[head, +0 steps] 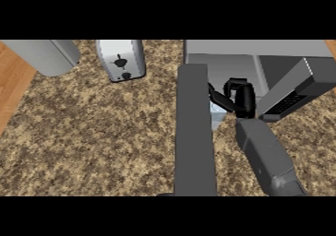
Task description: Pick up the milk, place it into the microwave and close the microwave
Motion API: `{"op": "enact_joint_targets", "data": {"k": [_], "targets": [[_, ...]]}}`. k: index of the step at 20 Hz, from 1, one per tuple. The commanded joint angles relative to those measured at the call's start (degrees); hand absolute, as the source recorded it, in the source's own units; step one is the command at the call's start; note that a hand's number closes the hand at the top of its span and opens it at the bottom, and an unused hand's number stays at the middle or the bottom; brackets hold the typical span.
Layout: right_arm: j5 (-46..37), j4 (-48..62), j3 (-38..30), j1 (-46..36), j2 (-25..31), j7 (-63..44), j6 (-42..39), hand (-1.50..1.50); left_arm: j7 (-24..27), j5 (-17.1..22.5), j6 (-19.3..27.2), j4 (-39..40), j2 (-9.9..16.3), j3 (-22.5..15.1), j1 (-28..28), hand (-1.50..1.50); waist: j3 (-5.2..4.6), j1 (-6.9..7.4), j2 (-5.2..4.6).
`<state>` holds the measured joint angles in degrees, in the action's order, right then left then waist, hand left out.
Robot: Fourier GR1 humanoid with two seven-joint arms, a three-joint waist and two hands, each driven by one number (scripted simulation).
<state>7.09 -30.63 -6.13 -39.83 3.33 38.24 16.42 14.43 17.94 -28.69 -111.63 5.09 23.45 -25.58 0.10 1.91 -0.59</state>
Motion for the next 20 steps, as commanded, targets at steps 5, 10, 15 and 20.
{"op": "enact_joint_targets", "data": {"k": [5, 10, 15, 20], "targets": [[-1.99, 13.7, -3.43, -11.28, 1.19, 7.94, 4.59, 1.5, 0.95, -0.04, -1.68, 2.17, 0.67, 0.7, 1.66, -1.5, 0.01, 0.99, -0.37], [-4.78, 17.8, -2.8, -15.05, 3.02, 8.69, 10.14, 1.5, 0.97, -0.1, -0.87, 6.0, 1.07, 0.92, 5.48, -1.5, -0.01, 1.49, -0.77], [-11.06, 21.01, 1.53, -18.03, 5.28, 7.01, 20.72, 1.5, 1.64, 0.58, -3.41, 4.09, 1.35, 1.53, 1.25, -1.5, -0.05, 2.42, -0.69], [-12.44, 23.9, 1.46, -19.78, 4.24, 5.37, 29.62, 1.5, 2.78, -2.54, -1.93, 6.41, 0.74, 0.15, 4.98, -1.5, -0.02, 3.28, -1.53]]}}
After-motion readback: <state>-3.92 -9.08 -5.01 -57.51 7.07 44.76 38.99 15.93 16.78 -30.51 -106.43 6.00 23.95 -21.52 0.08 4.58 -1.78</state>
